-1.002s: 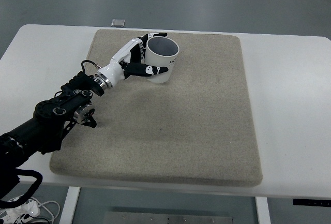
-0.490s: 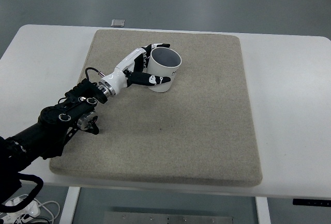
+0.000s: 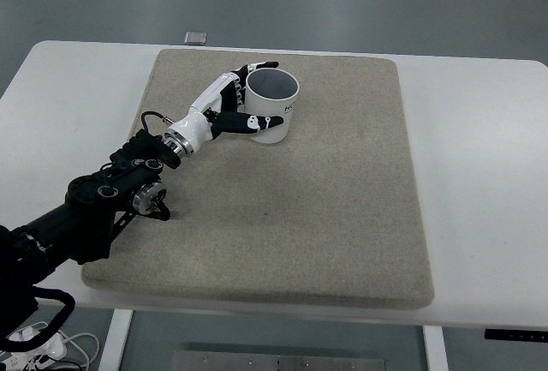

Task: Flip white cup upright
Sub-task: 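Open the left hand fingers and release the cup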

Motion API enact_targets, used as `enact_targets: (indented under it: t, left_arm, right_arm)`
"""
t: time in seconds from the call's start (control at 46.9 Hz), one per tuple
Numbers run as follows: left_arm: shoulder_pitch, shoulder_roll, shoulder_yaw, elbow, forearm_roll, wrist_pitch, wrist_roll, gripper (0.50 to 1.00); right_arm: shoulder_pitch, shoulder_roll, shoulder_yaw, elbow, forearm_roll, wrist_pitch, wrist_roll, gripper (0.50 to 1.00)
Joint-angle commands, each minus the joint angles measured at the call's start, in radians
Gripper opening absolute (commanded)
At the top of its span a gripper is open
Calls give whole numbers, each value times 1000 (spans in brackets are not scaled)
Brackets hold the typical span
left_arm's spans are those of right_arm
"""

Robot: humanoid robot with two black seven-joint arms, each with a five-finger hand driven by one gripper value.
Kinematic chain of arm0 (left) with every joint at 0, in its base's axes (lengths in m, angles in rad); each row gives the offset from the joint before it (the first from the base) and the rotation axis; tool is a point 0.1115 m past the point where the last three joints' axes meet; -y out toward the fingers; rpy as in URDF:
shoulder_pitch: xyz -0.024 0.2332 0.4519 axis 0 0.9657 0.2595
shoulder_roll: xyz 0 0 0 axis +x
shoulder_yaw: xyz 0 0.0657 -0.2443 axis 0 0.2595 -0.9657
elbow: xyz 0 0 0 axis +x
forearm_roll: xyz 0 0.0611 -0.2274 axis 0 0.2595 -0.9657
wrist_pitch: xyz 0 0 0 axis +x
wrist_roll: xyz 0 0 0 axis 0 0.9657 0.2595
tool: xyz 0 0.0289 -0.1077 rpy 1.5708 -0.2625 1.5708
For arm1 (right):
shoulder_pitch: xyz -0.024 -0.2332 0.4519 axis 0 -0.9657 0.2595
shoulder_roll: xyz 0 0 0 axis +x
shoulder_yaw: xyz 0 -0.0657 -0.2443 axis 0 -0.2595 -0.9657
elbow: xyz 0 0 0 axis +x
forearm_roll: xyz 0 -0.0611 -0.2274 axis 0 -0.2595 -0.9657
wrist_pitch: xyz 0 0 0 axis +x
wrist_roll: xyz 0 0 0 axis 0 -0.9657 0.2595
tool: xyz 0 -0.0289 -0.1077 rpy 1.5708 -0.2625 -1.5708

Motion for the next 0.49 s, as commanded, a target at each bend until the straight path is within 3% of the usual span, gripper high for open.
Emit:
enact_targets:
  t: [0.0, 0.085, 0.469]
  left_arm:
    - [1, 0, 1, -9, -1, -2, 0, 962]
    - [3, 0, -2, -15, -2, -12, 0, 994]
    - [4, 8, -4, -20, -13, -14, 0, 994]
  right_arm:
    - [0, 0, 0, -1, 0, 0, 0, 952]
    - [0, 0, 0, -1, 0, 0, 0, 952]
    - [0, 0, 0, -1, 0, 0, 0, 952]
